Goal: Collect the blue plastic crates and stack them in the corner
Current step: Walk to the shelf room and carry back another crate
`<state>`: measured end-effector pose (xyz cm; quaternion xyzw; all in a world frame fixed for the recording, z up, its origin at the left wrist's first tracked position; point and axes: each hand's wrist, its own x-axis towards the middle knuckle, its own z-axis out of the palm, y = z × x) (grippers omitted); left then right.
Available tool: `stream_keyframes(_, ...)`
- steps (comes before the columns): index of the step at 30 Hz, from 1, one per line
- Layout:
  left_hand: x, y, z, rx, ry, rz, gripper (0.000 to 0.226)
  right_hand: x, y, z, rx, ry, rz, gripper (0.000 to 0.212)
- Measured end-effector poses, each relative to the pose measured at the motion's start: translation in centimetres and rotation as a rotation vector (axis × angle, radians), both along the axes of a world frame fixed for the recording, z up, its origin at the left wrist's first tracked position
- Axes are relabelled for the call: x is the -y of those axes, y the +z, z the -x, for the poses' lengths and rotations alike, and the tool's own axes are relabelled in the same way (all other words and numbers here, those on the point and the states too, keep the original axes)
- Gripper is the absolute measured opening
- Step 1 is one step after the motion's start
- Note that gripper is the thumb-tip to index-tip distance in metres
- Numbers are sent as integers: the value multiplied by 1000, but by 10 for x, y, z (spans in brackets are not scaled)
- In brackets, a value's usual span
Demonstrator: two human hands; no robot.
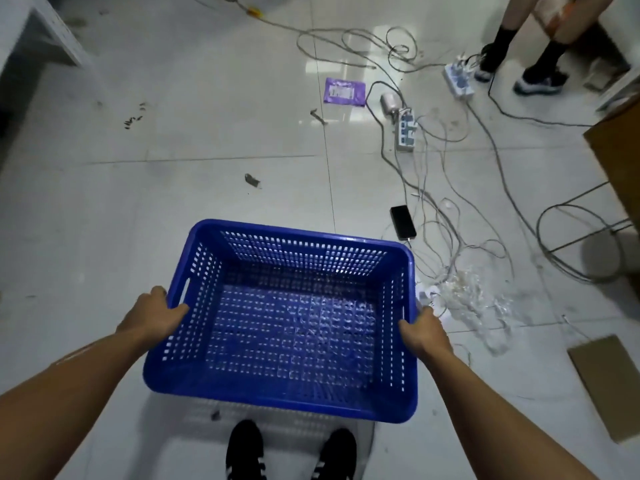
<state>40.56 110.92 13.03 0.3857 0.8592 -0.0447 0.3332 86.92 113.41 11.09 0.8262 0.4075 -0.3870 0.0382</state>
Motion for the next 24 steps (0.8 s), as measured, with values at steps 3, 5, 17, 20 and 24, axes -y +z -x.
stream_keyframes(3, 9, -55, 17, -28, 74, 19, 61, 9, -45, -8, 13, -61, 26, 55)
stream_keyframes(5, 15, -85, 24, -16, 132, 22, 57, 17, -68, -13, 18, -71, 47, 55)
stream_keyframes(17, -5, -127, 31, 50, 285, -67, 52, 9, -122, -18, -135, -385, -48, 38)
stream_keyframes(20, -21, -128, 33, 83, 327, -99, 52, -3, -122, -15, -133, -412, -82, 34)
stream_keyframes(24, -34, -128, 38, 115, 470, -94, 45, -8, -123, -14, -149, -447, -96, 34)
